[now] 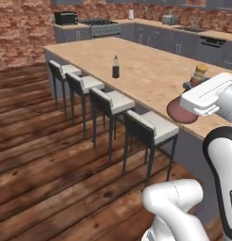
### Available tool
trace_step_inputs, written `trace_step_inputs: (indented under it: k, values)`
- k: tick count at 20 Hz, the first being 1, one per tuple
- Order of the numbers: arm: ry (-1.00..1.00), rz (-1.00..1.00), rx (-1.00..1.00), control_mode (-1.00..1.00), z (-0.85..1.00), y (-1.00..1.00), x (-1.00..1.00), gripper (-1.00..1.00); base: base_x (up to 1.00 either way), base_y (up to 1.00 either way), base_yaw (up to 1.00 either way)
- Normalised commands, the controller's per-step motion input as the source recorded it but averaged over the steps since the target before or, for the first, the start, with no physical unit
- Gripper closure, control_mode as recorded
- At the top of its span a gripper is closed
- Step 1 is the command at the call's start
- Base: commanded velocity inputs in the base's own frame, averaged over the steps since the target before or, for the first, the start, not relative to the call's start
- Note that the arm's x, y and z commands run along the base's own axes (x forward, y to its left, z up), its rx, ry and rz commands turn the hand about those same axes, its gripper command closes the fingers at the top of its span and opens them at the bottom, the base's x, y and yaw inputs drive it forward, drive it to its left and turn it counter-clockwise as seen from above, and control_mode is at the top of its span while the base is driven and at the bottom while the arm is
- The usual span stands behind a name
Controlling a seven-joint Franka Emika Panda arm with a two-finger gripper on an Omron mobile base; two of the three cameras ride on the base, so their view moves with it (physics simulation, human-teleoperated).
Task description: The dining table condiment station is running low on oil/vinegar bottle. Refill the condiment station by opening the cabinet and taking the oil/vinegar bottle from the cabinet and placing it on the dining table.
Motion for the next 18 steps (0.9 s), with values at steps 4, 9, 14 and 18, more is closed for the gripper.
trace_step_inputs:
  k: [4, 9, 14, 18]
  values:
    - [0.0, 0.0, 0.0, 1.0, 0.0, 0.0, 0.0, 1.0, 0.77, 1.0, -0.47]
    - [0.0, 0.0, 0.0, 1.0, 0.0, 0.0, 0.0, 1.0, 0.84, 0.96, -0.56]
    - [0.0, 0.0, 0.0, 1.0, 0.0, 0.0, 0.0, 1.0, 0.73, 0.95, -0.57]
    - [0.0, 0.0, 0.0, 1.0, 0.0, 0.0, 0.0, 1.0, 0.59, 1.0, -0.48]
